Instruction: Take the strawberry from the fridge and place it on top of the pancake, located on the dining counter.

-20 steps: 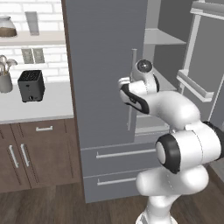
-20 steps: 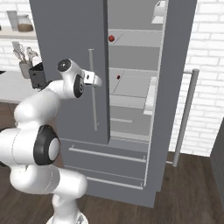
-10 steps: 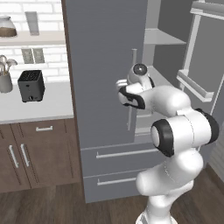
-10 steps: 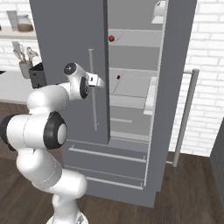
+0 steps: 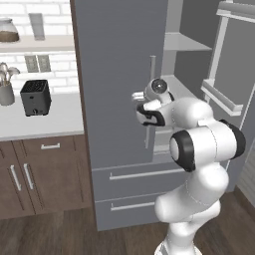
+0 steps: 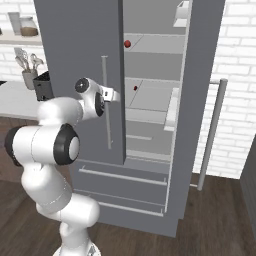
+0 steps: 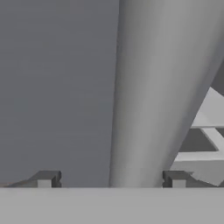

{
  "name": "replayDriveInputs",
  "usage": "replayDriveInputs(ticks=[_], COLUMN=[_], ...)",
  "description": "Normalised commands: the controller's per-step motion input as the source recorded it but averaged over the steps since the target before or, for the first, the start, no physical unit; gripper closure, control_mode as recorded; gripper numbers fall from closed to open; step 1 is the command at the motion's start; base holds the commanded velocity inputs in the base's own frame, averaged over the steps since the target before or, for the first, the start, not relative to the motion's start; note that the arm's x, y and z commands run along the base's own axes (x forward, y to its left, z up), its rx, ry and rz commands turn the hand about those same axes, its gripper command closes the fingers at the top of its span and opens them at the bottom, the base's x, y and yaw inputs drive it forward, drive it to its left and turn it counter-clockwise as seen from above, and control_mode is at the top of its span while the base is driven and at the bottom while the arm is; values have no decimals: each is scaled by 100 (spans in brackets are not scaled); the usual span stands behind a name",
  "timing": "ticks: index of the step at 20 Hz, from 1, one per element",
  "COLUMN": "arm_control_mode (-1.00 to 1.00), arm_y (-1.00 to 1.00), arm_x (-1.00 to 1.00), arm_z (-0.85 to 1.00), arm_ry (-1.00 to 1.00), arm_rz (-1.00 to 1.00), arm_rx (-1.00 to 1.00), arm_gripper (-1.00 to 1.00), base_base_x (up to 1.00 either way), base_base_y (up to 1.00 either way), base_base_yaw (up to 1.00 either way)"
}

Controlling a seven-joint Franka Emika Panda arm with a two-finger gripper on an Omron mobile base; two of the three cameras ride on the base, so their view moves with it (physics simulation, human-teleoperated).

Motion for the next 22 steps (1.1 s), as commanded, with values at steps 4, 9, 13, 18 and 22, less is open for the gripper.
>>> replayDriveInputs(ticks=[4, 9, 13, 18, 22], arm_control_mode=[-100, -100, -100, -100, -100], arm_y=[0, 41, 100, 100, 100], arm_x=[68, 35, -20, -74, -91], arm_z=[-38, -10, 0, 0, 0], arm_ry=[-11, -2, 0, 0, 0], arm_rz=[0, 0, 5, 8, 5], arm_rx=[0, 0, 0, 2, 5], arm_gripper=[100, 100, 100, 100, 100], base_base_x=[0, 0, 0, 0, 0], base_base_y=[0, 0, 0, 0, 0], base_base_yaw=[0, 0, 0, 0, 0])
